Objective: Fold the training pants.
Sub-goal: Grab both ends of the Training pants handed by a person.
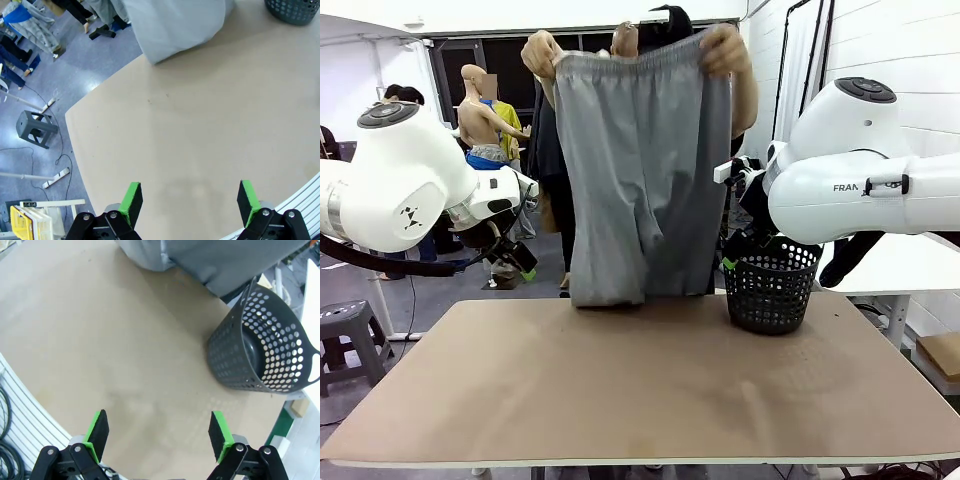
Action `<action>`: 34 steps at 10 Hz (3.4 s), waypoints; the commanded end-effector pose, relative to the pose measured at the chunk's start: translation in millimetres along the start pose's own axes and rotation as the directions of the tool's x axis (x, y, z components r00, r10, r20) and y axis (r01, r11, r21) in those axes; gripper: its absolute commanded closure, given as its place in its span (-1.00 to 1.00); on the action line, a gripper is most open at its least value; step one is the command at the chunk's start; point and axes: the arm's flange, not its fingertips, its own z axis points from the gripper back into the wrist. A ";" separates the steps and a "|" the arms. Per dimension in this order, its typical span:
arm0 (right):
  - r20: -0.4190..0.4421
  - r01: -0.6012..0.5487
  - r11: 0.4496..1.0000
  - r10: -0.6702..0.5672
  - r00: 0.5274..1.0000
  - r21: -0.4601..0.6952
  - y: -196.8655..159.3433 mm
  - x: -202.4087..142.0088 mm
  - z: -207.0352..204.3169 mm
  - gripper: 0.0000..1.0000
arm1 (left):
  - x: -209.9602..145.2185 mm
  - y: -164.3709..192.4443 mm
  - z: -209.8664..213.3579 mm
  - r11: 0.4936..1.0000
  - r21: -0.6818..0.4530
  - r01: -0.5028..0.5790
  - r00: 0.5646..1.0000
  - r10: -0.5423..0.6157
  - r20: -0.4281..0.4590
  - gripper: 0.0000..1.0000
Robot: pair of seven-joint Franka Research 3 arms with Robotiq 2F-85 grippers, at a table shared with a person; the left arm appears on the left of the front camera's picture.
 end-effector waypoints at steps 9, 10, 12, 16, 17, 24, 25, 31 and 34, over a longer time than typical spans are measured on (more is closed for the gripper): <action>0.008 -0.002 1.000 0.002 1.000 0.003 0.0 0.8 -0.1 -1.00 | -0.4 0.5 -0.7 1.000 -0.009 -0.005 1.000 0.006 0.014 -1.00; 0.008 -0.002 1.000 0.002 1.000 0.003 0.0 0.8 -0.1 -1.00 | -0.4 0.5 -0.7 1.000 -0.009 -0.005 1.000 0.006 0.014 -1.00; 0.008 -0.002 1.000 0.002 1.000 0.003 0.0 0.8 -0.1 -1.00 | -0.4 0.5 -0.7 1.000 -0.009 -0.005 1.000 0.006 0.014 -1.00; 0.008 -0.002 1.000 0.002 1.000 0.003 0.0 0.8 -0.1 -1.00 | -0.4 0.5 -0.7 1.000 -0.009 -0.005 1.000 0.006 0.014 -1.00; 0.008 -0.002 1.000 0.002 1.000 0.003 0.0 0.8 -0.1 -1.00 | -0.4 0.5 -0.7 1.000 -0.009 -0.005 1.000 0.006 0.014 -1.00; 0.008 -0.002 1.000 0.002 1.000 0.003 0.0 0.8 -0.1 -1.00 | -0.4 0.5 -0.7 1.000 -0.009 -0.005 1.000 0.006 0.014 -1.00; 0.008 -0.002 1.000 0.002 1.000 0.003 0.0 0.8 -0.1 -1.00 | -0.4 0.5 -0.7 1.000 -0.009 -0.005 1.000 0.006 0.014 -1.00; 0.008 -0.002 1.000 0.002 1.000 0.003 0.0 0.8 -0.1 -1.00 | -0.4 0.5 -0.7 1.000 -0.009 -0.005 1.000 0.006 0.014 -1.00; 0.008 -0.002 1.000 0.002 1.000 0.003 0.0 0.8 -0.1 -1.00 | -0.4 0.5 -0.7 1.000 -0.009 -0.005 1.000 0.006 0.014 -1.00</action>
